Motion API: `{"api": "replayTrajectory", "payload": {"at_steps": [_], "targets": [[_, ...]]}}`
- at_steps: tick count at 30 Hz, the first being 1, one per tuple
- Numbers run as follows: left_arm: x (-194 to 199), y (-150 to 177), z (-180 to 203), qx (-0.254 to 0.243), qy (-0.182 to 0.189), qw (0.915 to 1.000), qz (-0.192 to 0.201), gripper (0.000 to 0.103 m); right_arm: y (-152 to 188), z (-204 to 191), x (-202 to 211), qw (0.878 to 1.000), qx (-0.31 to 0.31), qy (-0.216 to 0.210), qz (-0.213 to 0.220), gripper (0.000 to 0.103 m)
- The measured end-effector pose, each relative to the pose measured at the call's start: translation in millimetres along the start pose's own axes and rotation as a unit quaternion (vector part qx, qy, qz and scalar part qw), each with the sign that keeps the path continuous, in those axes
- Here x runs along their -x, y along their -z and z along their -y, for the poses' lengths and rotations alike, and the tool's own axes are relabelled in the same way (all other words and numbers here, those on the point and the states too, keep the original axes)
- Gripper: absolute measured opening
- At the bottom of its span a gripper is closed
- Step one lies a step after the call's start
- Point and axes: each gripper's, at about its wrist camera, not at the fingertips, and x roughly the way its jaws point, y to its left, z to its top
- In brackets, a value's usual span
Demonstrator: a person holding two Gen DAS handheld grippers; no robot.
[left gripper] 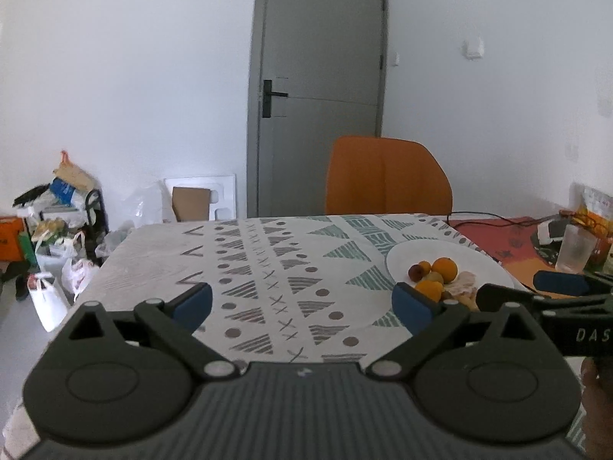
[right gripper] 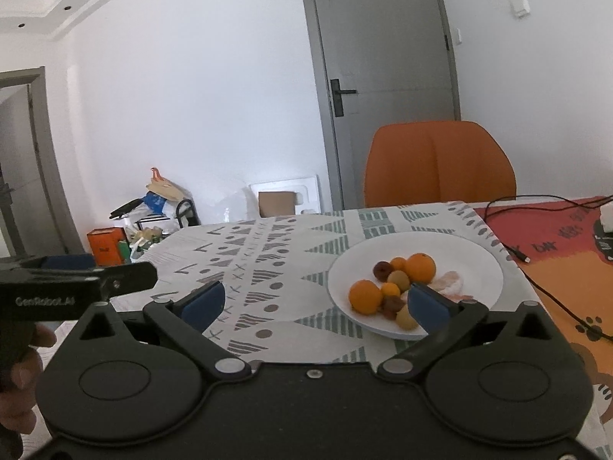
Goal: Organize fruits
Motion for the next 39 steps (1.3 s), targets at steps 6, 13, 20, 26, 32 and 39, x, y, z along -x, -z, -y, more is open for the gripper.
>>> {"api": "replayTrajectory", "payload": {"at_steps": [6,13,20,26,32,39], "targets": [[15.5,7.2,-18.4,0.019,-0.010,0.9998,0.002,0.100,0.8,-13.8,0.9,1.000,0.014,-0.011,-0.006,0.103],[38.5,11.3,-42.3,0.039,-0.031,0.9987,0.013,0.100,4.7,-29.1,2.8,0.999,0.021,-0.027,-0.012,0.103],[50.5,19.2,-56.8,0.051,-0.050,0.9974,0.009,0.100,4.6,-41.3,6.6,0.999,0.022,-0.042,-0.015,0.103],[57.0,16.8,-62.2,0.045,-0.051,0.9976,0.011,0.101,4.2,-44.9,9.0,0.998,0.014,-0.048,-0.023,0.103],[56.6,18.0,-56.9,0.035,-0.046,0.9983,0.007,0.101,8.0,-49.5,6.6,0.998,0.020,-0.055,-0.033,0.103],[53.4,20.9,-50.8,0.029,-0.040,0.9988,-0.001,0.101,10.7,-47.0,4.7,0.998,0.016,-0.054,-0.038,0.103]]}}
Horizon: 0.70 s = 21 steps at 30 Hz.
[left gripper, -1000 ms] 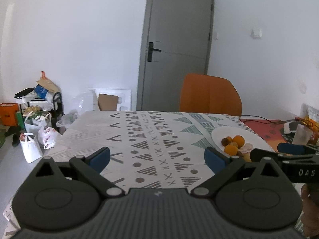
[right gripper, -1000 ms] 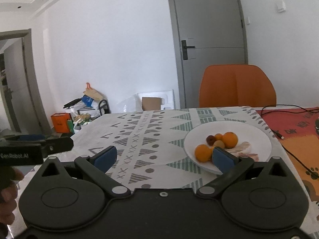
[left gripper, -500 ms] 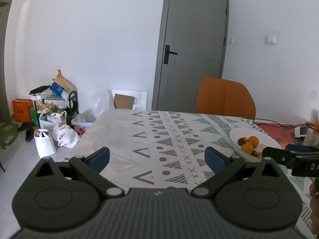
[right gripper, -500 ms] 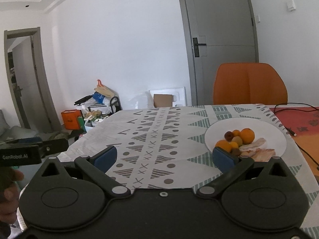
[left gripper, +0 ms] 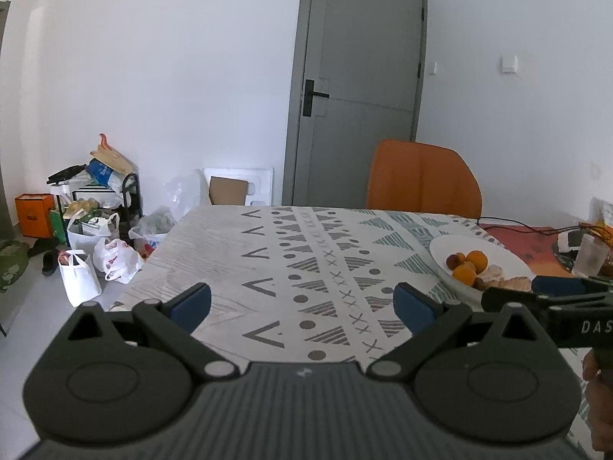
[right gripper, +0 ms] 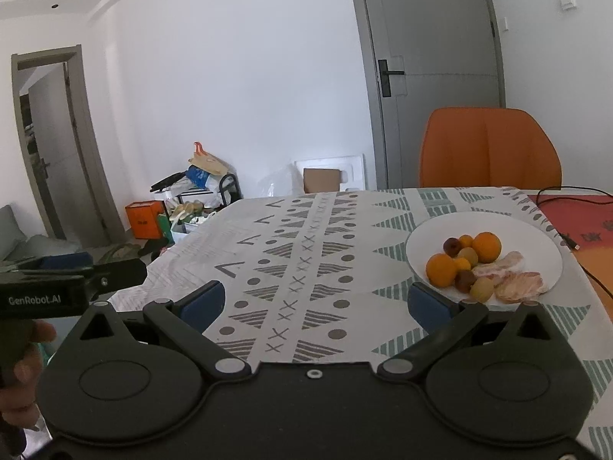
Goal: Organize fruits
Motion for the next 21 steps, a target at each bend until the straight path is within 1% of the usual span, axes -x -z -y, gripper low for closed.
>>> {"api": "replayTrajectory", "payload": {"at_steps": [21], "targets": [[-5.7,1.3,0.7,0.006,0.002,0.9998,-0.020,0.101,3.7,-0.4,-4.0,1.000,0.001,0.006,-0.008,0.103]]}}
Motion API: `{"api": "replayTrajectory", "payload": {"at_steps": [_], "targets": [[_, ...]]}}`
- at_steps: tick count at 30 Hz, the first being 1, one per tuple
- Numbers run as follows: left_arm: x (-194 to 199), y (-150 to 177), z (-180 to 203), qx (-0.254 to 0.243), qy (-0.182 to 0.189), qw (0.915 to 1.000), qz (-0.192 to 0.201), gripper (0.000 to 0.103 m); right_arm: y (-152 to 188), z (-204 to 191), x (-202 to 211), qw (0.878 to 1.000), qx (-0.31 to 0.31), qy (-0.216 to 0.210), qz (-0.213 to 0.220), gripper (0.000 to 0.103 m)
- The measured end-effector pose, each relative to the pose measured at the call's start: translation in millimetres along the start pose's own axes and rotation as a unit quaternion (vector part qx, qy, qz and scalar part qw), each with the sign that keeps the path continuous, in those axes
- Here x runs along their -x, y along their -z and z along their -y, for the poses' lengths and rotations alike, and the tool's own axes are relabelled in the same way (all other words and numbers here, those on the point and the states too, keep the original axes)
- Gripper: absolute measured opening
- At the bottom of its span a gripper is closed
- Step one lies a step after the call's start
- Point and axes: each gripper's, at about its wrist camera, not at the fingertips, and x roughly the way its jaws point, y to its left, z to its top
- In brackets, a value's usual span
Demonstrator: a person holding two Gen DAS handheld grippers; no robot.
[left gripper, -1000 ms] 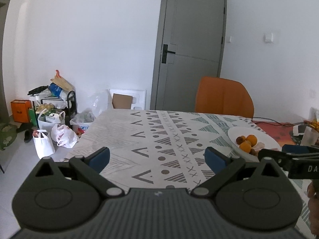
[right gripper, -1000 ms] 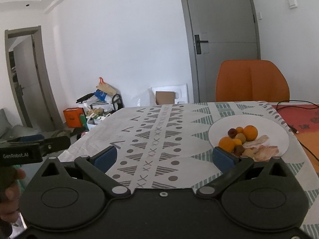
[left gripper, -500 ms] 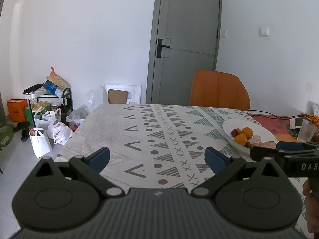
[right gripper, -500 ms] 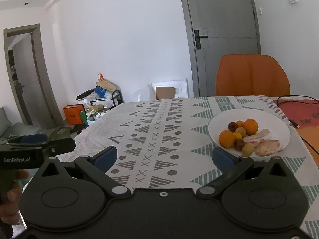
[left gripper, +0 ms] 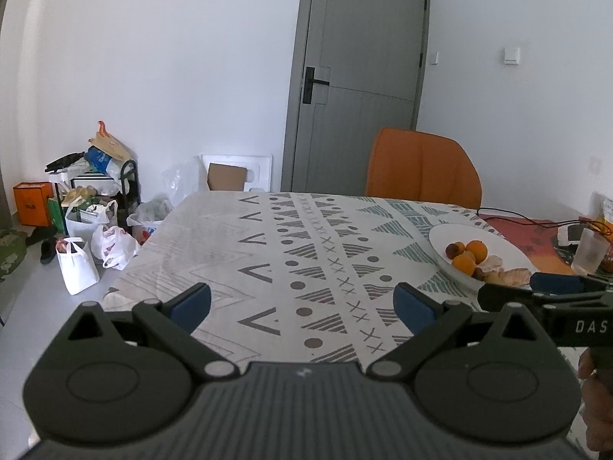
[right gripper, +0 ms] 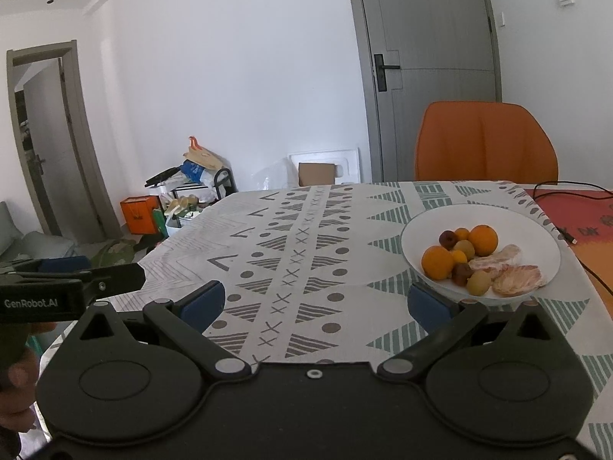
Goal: Organize fruits
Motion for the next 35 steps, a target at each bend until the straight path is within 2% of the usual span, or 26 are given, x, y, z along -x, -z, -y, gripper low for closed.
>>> {"api": "replayTrajectory", "payload": {"at_steps": [12,24,35], "targets": [[-0.4,2.7,-3.5,0.005,-0.005,1.0000,-0.002,0.101,3.9,0.2,-5.6,1.000,0.001,0.002,-0.009,0.103],[-8.1,5.6,-6.4,0.008,-0.019,0.9996,-0.017,0.101,17.5,-6.2,-21.0,0.999,0.016,0.010,-0.041,0.103],[-5.3,7.0,-6.9,-0.004,-0.018,0.9998,-0.005,0.101,24.4,-11.6,-28.0,0.998,0.023,0.012,-0.059,0.103]]}}
